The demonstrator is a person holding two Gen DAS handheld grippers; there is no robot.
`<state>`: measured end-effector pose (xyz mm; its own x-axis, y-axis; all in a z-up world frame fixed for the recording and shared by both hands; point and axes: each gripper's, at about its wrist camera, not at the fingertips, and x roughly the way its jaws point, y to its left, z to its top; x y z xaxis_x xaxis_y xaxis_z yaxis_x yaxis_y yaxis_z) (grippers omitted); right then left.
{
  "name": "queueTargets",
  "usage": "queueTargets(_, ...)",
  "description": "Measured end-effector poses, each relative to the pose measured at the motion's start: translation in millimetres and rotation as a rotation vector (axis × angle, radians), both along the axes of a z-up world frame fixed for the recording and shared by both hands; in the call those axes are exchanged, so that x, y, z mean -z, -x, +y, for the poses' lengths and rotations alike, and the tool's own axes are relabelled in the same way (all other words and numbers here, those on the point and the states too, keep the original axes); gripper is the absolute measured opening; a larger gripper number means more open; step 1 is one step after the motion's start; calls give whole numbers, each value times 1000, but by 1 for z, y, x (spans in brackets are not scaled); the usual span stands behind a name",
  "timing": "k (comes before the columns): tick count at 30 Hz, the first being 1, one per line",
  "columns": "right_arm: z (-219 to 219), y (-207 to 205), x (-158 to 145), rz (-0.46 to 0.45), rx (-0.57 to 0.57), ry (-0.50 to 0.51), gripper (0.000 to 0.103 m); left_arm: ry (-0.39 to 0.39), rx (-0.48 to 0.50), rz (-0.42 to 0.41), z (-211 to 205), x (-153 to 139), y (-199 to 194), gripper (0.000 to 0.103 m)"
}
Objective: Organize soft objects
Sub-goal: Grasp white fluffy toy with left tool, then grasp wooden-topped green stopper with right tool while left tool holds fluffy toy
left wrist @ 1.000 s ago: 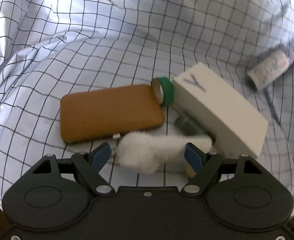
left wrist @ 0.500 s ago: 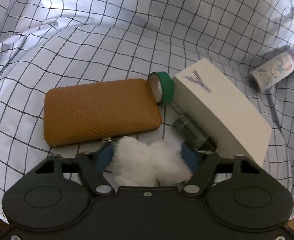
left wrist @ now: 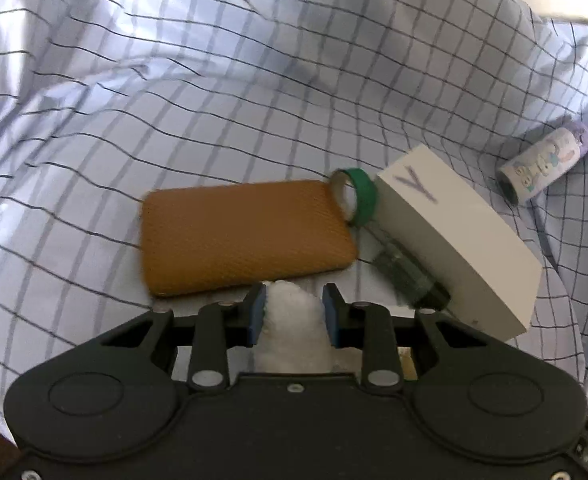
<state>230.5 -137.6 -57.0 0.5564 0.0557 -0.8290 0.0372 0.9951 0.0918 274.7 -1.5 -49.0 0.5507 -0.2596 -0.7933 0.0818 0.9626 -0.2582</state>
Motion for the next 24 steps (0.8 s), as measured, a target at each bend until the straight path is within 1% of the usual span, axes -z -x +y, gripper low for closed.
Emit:
queueTargets(4,8,-11,5,0,-15,29,61,-24,-23,-34,14,0,9,31)
queueTargets(7,10,-15,8,8,-26,57,61,-45,-17,-25,19,6,13,32)
queueTargets(12,5,-13,9,19,-18,101,61,-61,1,-39,20,8,22,40)
queueTargets(14,1,-13,9,23,-6,108,61,-74,20,-42,17,7,25,50)
queueTargets(18,-5,-13,8,19,28,104,61,-93,45,-50,12,7,33,55)
queueTargets(20,-5,-13,7,12,42,107,61,-98,48,-51,12,8,35,60)
queueTargets(24,-4,-13,6,6,54,113,61,-111,55,-60,11,9,38,62)
